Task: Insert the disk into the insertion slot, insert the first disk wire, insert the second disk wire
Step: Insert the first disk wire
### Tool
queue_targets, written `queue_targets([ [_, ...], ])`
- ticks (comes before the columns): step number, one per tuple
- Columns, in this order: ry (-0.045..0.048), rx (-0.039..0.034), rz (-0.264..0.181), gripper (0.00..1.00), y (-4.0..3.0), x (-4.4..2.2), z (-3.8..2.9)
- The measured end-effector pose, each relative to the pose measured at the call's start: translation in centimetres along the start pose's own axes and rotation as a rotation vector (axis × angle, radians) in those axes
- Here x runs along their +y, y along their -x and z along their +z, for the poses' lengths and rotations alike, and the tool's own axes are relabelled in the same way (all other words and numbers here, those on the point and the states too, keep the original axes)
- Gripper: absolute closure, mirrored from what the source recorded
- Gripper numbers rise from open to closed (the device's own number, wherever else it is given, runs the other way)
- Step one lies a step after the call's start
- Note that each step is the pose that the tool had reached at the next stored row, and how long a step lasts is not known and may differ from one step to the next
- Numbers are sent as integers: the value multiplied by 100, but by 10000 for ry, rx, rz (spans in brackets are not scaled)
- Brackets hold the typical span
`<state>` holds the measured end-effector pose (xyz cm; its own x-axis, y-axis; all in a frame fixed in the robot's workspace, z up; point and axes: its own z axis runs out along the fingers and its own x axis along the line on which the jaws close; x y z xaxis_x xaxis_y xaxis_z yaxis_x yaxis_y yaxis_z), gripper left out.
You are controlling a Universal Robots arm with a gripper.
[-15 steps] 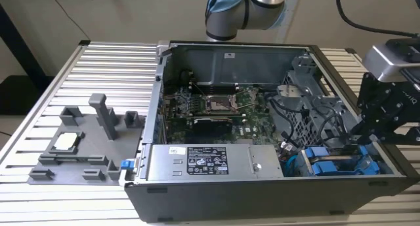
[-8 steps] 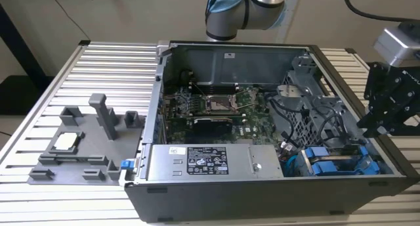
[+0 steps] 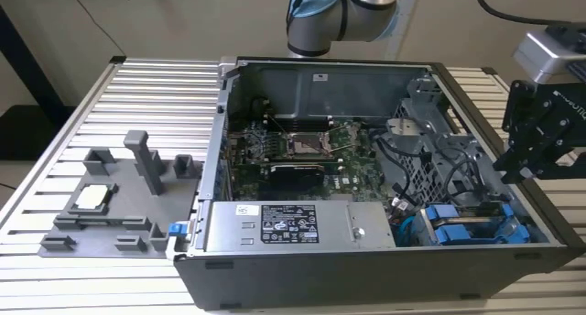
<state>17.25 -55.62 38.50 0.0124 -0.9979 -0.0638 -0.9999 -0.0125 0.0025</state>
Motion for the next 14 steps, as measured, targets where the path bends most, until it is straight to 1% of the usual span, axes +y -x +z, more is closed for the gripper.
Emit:
queue_targets([
  [7,0,-2,2,73,279,4,19],
  [9,-6,-1,0,73,285,142,20],
  [10,-10,0,1,73,286,187,20],
  [11,-25,-1,-1,73,289,286,22],
  [12,-41,-1,-1,73,294,367,24],
  [13,-60,0,-4,73,300,440,26],
  [14,-77,0,-4,73,305,491,29],
])
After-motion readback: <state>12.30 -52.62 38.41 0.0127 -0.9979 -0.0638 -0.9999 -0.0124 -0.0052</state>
